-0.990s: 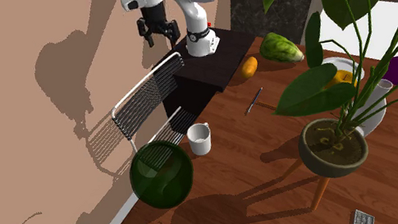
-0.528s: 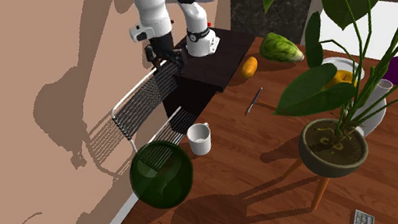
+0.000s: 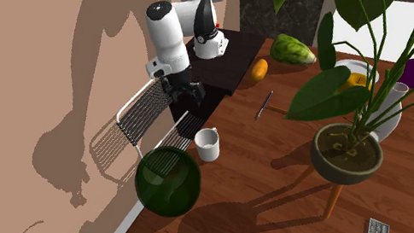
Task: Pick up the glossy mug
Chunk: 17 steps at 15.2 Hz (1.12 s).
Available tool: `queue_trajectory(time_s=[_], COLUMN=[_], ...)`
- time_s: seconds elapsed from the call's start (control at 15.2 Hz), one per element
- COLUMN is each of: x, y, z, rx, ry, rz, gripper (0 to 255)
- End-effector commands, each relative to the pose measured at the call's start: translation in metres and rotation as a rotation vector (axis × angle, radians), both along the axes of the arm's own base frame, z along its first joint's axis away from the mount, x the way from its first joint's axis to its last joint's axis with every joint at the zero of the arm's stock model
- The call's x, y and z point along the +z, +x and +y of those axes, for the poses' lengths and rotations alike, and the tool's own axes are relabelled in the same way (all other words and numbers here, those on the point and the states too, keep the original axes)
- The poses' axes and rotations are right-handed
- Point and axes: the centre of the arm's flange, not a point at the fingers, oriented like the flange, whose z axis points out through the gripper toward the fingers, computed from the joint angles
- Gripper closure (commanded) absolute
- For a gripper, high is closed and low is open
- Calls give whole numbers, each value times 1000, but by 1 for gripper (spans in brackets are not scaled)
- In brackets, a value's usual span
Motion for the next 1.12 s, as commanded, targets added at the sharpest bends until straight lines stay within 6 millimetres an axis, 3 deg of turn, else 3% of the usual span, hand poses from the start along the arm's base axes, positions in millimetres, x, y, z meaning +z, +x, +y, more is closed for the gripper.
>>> queue_trajectory(time_s=[0.0, 0.46, 1.06], x=[-19, -82, -122], y=[15, 61, 61], z=[12, 56, 56], rx=[-2, -6, -6], ry=[5, 18, 18], rz=[1, 6, 6], gripper=[0, 0, 0])
